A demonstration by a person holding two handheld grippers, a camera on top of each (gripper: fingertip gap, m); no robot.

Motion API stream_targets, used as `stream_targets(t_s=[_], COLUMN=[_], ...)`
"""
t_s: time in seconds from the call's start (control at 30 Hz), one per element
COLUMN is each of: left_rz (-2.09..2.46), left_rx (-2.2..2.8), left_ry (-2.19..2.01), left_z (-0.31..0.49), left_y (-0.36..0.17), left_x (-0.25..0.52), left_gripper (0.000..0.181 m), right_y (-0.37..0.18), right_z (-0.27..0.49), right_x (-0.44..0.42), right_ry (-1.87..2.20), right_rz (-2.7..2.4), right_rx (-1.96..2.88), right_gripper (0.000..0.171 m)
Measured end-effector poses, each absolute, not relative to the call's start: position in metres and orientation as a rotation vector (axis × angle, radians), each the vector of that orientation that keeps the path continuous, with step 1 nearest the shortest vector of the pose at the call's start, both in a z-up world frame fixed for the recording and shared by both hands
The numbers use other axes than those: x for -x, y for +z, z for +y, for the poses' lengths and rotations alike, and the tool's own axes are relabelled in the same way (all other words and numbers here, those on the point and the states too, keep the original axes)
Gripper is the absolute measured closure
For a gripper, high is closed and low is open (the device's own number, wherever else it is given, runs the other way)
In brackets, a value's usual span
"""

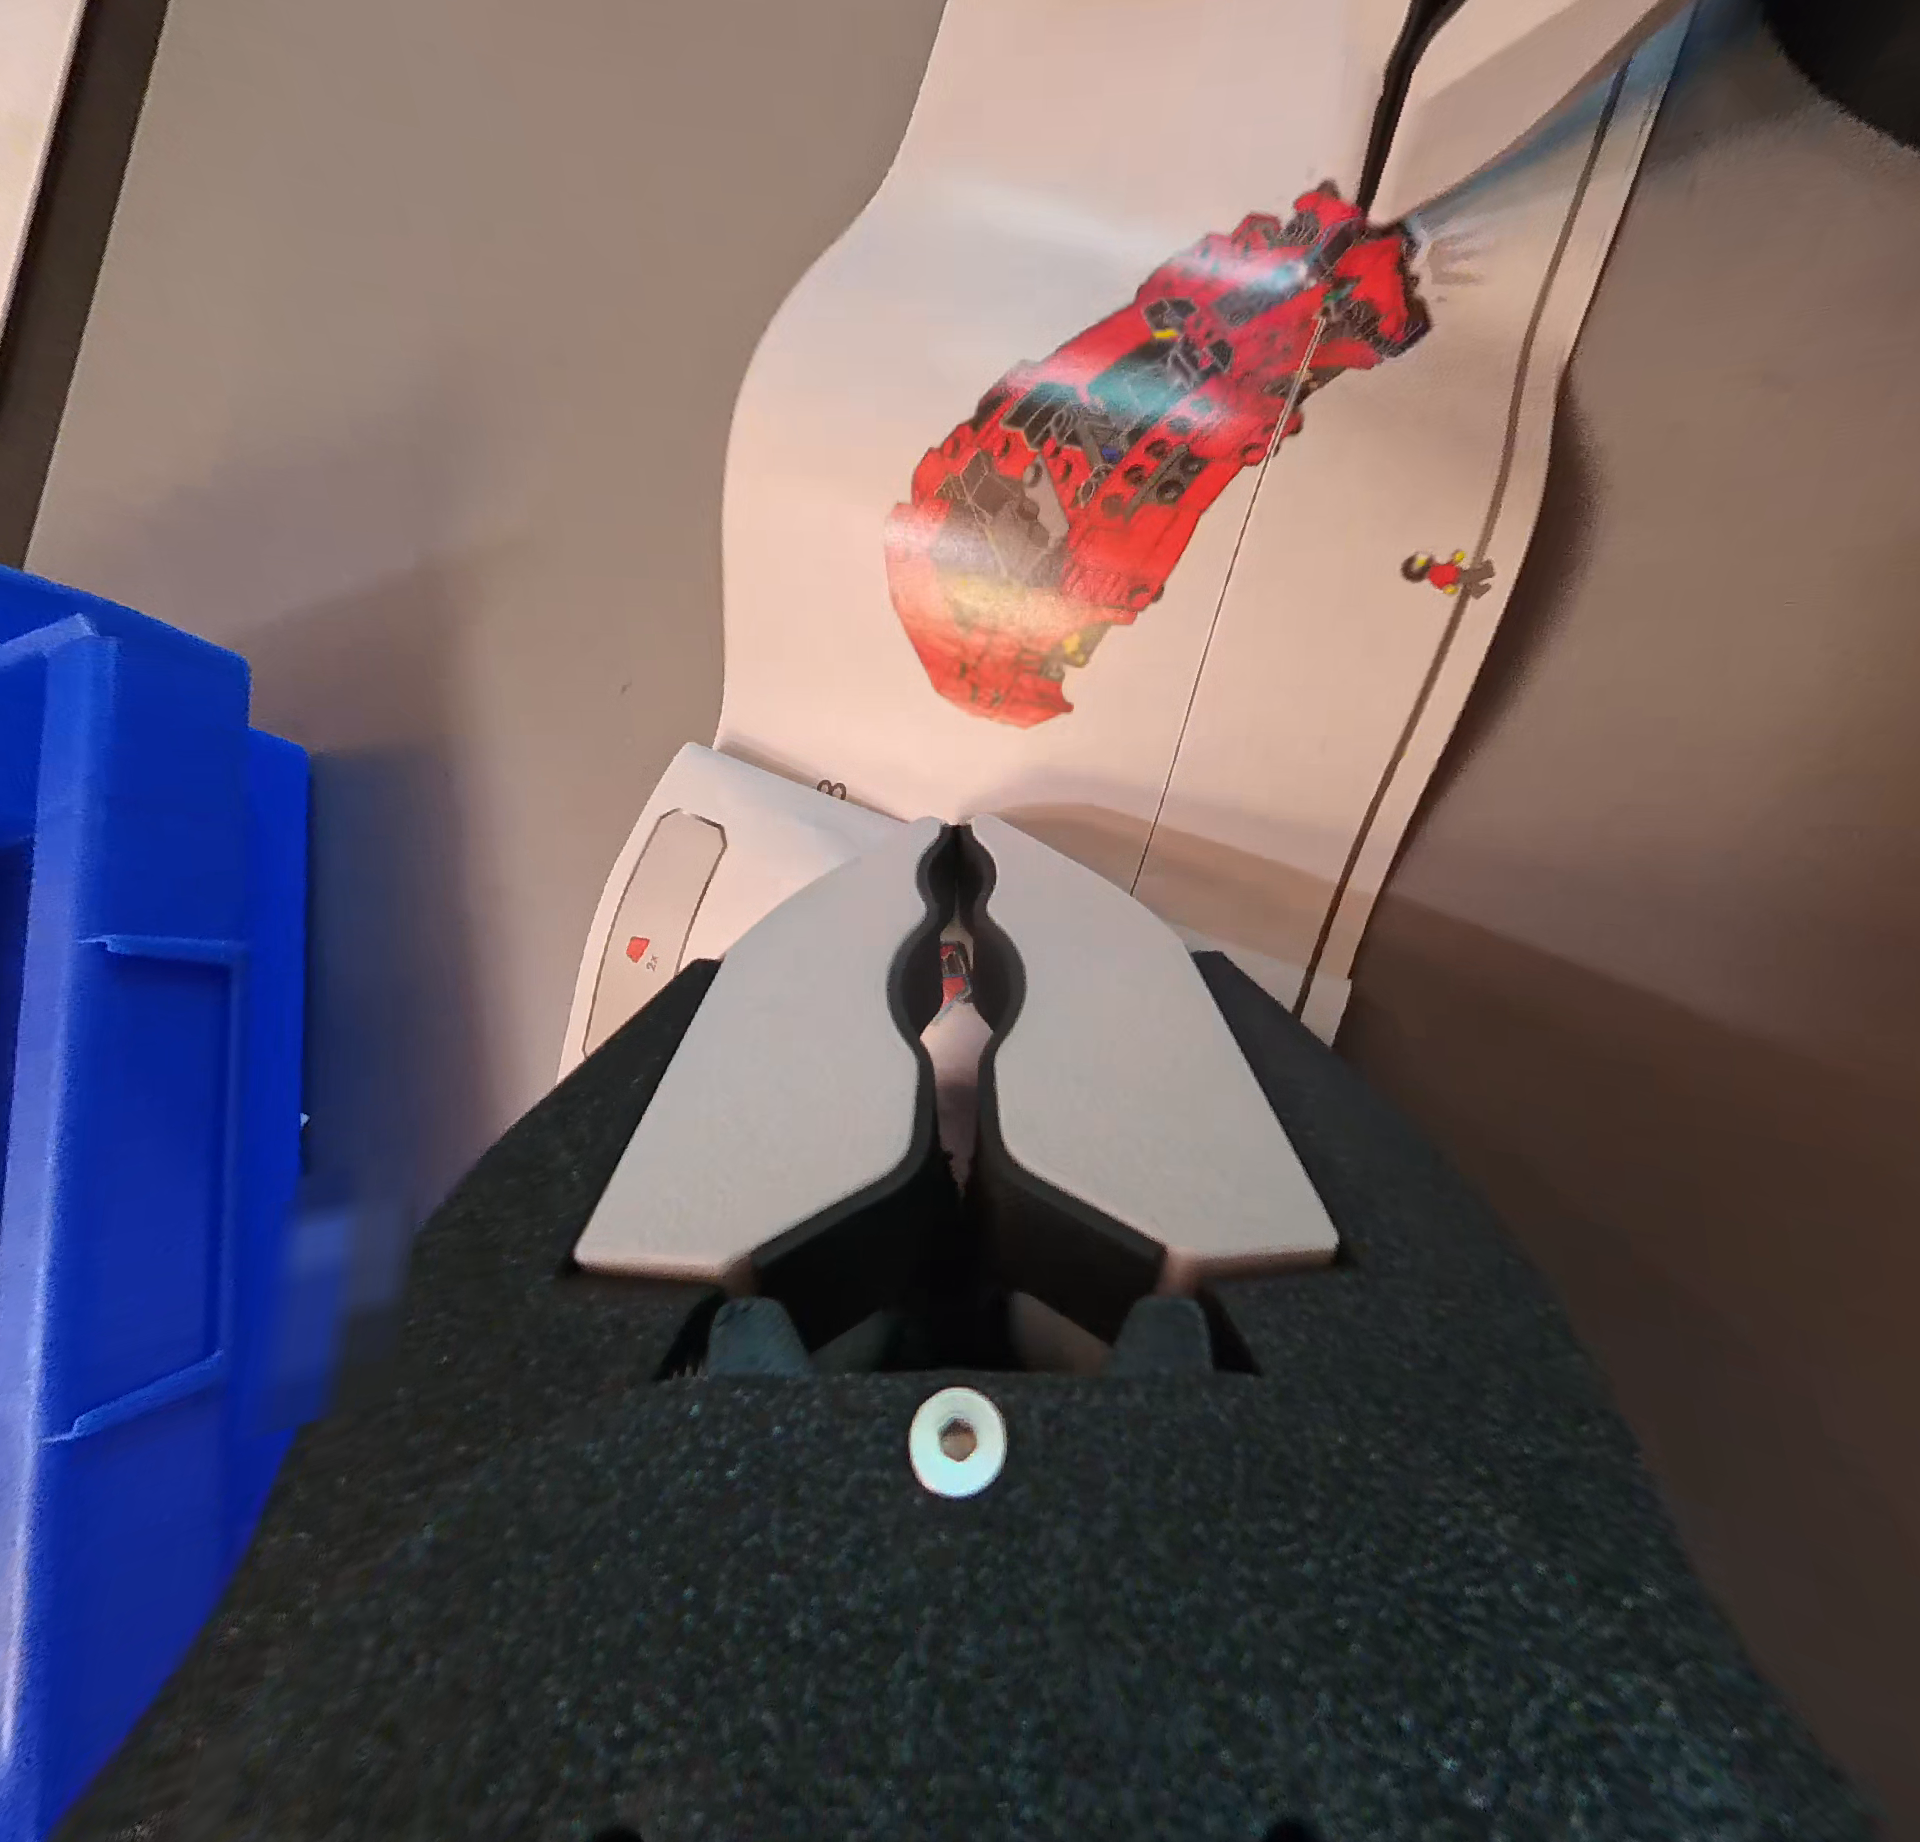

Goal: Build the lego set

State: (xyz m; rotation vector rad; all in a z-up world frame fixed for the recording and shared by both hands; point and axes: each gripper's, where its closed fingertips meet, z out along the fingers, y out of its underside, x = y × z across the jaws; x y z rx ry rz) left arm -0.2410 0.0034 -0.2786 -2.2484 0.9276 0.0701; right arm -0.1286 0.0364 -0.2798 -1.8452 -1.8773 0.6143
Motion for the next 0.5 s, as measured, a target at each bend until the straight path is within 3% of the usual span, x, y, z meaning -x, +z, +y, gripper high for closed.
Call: stream_targets(t_s=[0.23,0.27,0.3,0.4,0.5], left_rz=[0.879,0.86,0.847,0.885,1.023], left_rx=[2.238,2.179,2.126,2.071,2.088], left_ry=[-0.068,-0.121,-0.166,-0.256,-0.167], left_z=[0.002,0.001,-0.001,-0.012,-0.015], left_y=[-0.266,-0.25,-0.234,-0.214,-0.234], left_x=[0.241,0.236,0.23,0.208,0.19], left_gripper=[0.181,0.156,0.144,0.133,0.13], right_y=[-0.28,-0.28,-0.28,-0.28,-0.28], right_z=[0.03,0.028,0.028,0.028,0.027], right_x=[0.145,0.146,0.148,0.149,0.149], right_ry=[0.676,0.684,0.685,0.676,0.668], right_rz=[-1.863,-1.861,-1.861,-1.866,-1.863], right_rx=[1.831,1.831,1.831,1.837,1.84], right_gripper=[0.171,0.171,0.171,0.171,0.171])
